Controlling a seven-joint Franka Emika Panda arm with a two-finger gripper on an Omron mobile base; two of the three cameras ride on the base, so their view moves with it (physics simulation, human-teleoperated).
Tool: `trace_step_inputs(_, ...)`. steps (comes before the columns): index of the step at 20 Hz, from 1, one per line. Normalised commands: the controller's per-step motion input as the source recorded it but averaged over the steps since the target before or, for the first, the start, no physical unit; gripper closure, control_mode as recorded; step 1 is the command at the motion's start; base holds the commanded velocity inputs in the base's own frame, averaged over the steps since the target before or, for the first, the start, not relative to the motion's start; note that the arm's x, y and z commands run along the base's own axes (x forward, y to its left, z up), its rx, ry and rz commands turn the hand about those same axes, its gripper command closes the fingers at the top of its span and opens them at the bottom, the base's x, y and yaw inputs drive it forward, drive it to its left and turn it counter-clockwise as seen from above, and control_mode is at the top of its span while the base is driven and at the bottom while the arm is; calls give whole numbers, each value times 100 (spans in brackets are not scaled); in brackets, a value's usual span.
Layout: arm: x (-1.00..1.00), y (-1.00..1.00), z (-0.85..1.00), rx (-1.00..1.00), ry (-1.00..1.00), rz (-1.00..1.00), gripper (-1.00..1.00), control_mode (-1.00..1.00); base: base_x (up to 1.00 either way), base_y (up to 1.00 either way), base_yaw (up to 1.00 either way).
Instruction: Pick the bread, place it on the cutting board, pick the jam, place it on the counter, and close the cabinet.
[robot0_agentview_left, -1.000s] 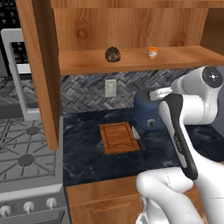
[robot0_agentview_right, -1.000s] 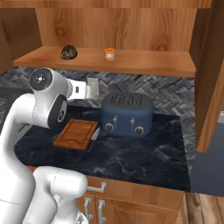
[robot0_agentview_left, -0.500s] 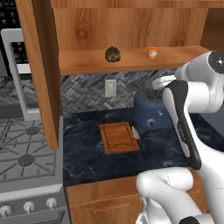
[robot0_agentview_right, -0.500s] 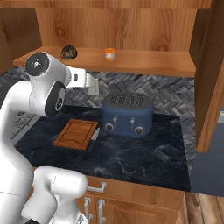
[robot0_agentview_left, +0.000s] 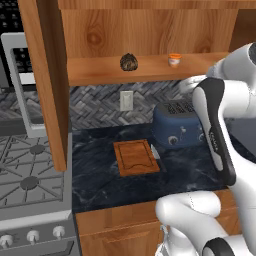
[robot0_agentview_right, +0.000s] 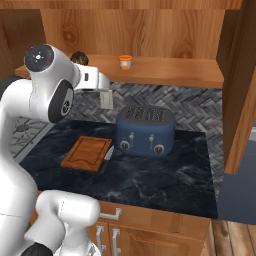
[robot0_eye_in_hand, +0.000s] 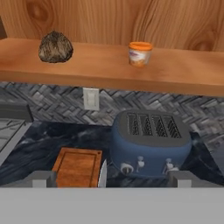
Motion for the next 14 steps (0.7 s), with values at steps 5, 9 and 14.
trace_step_inputs(5,-3,-8,27,0,0,0,-100,-100,0,0,0)
trace_step_inputs(9,0,-6,27,1,0,0,-100,-100,0,0,0)
trace_step_inputs(14,0,-6,28,1,0,0,-100,-100,0,0,0)
